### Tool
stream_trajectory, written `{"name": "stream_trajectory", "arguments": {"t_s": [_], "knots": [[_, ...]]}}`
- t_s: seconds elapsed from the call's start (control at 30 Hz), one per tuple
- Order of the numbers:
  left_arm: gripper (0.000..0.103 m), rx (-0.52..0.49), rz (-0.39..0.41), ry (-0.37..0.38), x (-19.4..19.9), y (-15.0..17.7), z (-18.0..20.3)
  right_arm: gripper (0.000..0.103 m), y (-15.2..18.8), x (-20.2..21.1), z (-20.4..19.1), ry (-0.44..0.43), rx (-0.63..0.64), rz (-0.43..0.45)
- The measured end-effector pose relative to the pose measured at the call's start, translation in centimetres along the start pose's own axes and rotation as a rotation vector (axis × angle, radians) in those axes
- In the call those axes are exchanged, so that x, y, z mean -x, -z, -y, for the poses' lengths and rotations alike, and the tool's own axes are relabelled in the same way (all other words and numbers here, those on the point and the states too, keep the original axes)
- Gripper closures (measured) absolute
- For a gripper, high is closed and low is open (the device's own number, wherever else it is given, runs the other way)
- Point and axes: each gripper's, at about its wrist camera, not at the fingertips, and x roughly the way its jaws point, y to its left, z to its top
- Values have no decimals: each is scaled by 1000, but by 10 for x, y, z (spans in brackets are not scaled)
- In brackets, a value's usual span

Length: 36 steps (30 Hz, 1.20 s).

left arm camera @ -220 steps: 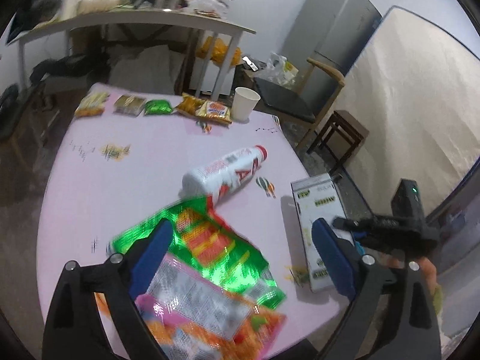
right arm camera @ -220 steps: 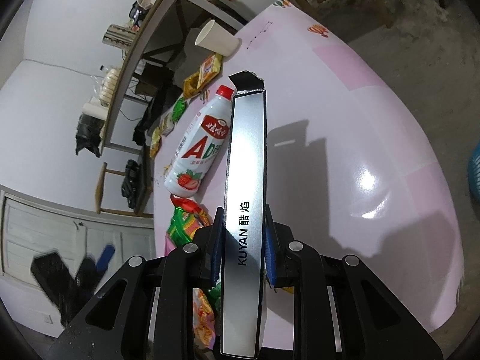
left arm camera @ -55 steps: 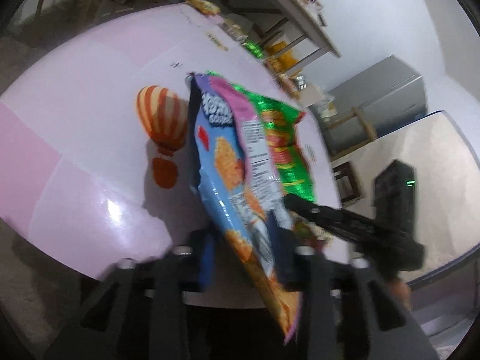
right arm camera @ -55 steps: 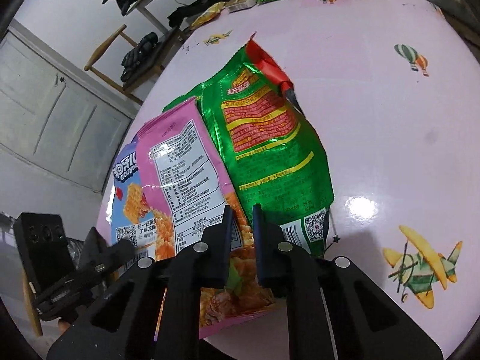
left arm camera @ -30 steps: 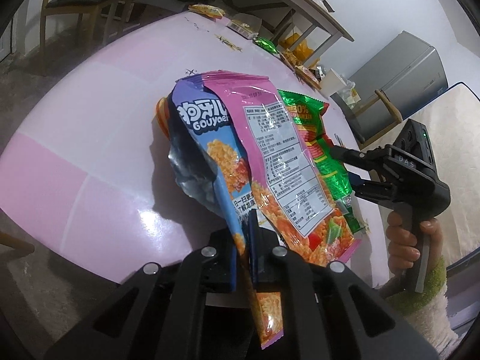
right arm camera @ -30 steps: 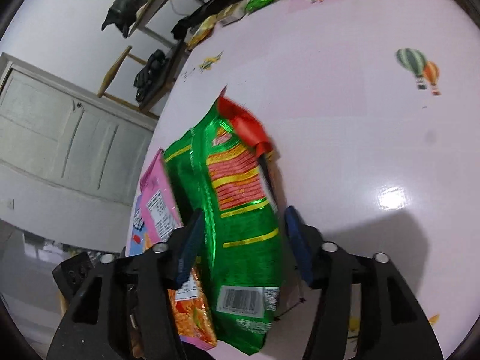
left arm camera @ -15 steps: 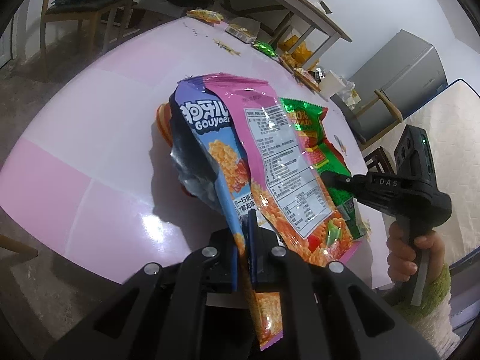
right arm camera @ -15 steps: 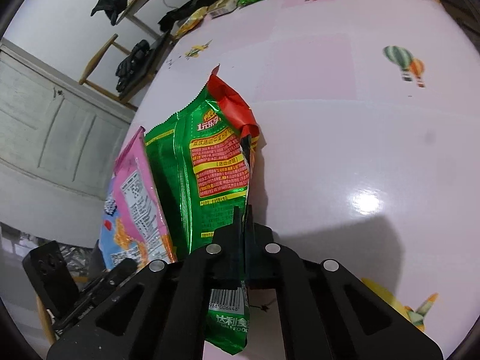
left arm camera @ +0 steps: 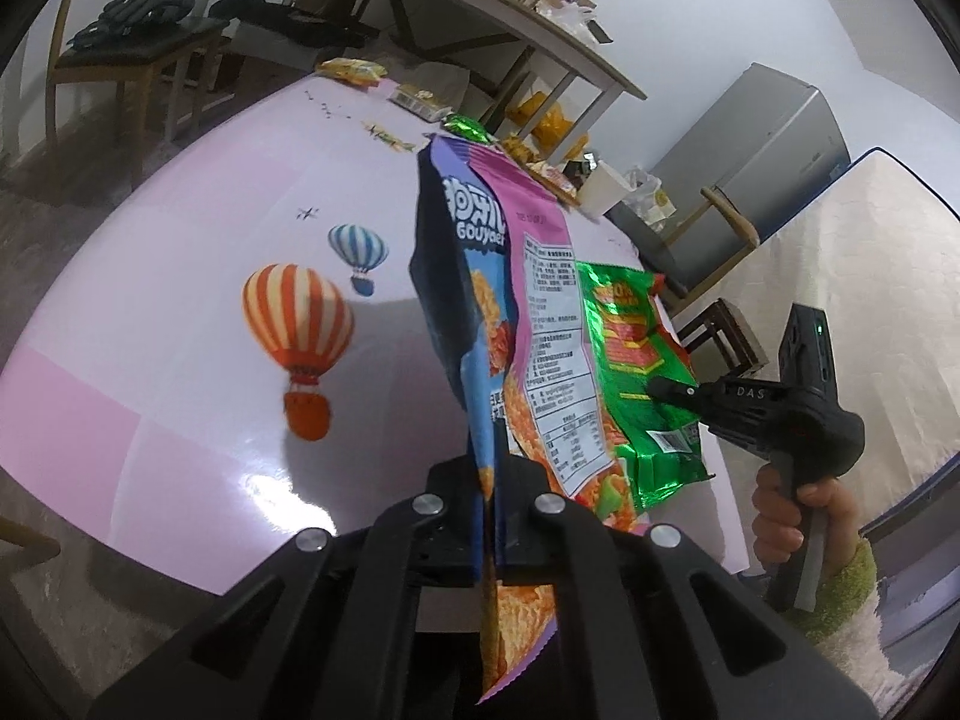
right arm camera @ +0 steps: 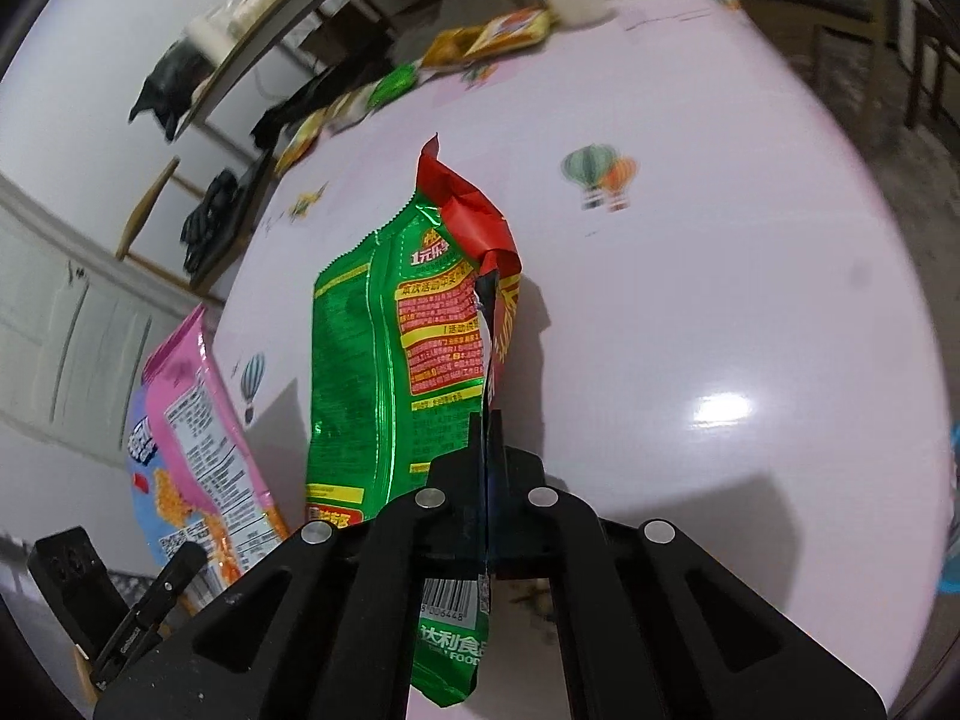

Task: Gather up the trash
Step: 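Lift both chip bags off the table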

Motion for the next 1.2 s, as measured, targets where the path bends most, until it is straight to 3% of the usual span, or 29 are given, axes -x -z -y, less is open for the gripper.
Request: {"name": "stream_trajectory", "arguments": {"t_s": [0.53,1.2], "knots": [[102,-12,19,21,-1,-9,14,103,9,46,54,-9,-173,125],[102,-14,42,38,-5,-13,16,103,13,65,68,-174,-257,150]]}}
